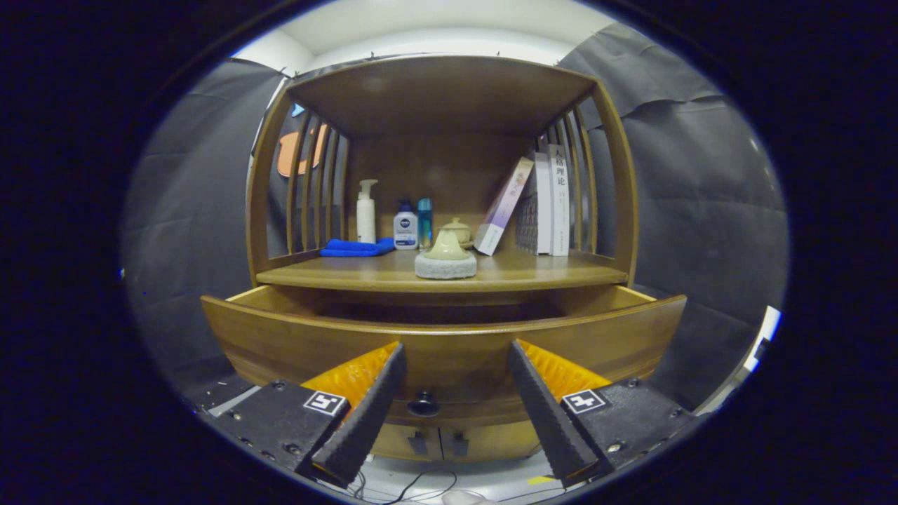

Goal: Pull open the drawer, take out the items inside it, and place them on the countertop above the cabinet.

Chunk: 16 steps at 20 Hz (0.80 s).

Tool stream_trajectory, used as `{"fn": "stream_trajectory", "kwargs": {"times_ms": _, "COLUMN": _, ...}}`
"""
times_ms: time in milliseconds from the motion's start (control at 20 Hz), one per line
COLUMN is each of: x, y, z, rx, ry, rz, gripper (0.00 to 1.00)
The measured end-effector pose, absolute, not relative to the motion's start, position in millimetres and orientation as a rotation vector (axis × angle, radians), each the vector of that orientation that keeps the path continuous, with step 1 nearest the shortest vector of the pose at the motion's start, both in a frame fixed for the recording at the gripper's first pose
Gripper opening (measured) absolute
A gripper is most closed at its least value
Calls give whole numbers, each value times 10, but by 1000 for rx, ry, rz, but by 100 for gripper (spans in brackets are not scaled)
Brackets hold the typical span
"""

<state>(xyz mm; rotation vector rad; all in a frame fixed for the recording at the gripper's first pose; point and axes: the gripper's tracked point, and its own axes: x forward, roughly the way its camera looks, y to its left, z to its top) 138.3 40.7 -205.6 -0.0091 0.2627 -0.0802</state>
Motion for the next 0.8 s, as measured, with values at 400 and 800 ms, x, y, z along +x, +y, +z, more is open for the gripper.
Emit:
{"fn": "stream_trajectory", "kwargs": {"times_ms": 400, "x": 2074, "y": 427, "z": -2134, "rx": -21, "ry": 257, "rz": -96, "gripper": 98}}
{"fn": "stream_trajectory", "kwargs": {"times_ms": 800, "x": 2084, "y": 386, "z": -2172, "rx": -12, "ry": 280, "rz": -100, "gripper": 98}}
